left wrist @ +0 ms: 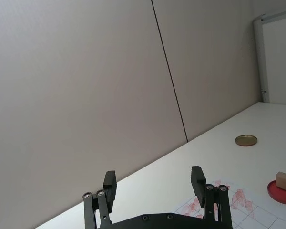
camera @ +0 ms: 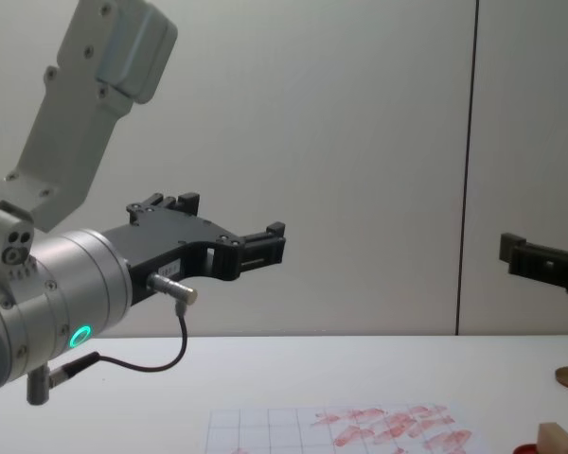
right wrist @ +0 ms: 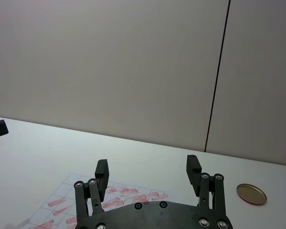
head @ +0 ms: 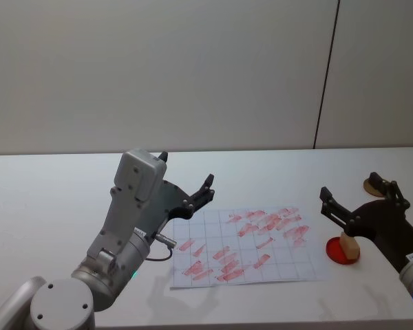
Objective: Use the one hand to pick up the stamp and affix it onto the A4 paper.
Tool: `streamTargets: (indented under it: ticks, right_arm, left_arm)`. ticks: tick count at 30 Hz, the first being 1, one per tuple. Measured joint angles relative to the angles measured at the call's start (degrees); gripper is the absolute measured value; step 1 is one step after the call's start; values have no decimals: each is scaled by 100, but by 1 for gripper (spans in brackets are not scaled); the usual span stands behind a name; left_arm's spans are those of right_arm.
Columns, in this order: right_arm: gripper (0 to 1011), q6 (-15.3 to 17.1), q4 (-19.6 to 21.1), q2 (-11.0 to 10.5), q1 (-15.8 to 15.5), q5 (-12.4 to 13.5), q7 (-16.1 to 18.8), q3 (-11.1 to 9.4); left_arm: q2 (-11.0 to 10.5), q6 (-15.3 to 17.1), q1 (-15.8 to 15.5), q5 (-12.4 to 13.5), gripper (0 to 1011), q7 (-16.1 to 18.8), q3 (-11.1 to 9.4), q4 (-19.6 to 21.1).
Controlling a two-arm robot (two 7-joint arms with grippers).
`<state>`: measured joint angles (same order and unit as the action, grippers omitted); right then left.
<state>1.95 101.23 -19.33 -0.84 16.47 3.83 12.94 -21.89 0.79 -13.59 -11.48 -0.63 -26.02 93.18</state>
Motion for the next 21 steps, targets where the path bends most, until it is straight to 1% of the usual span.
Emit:
streamTargets:
  ticks: [21]
  right_arm:
    - [1001,0,0,0,0,0,0,0]
  left_arm:
    - [0,0,0,0,993,0,0,0]
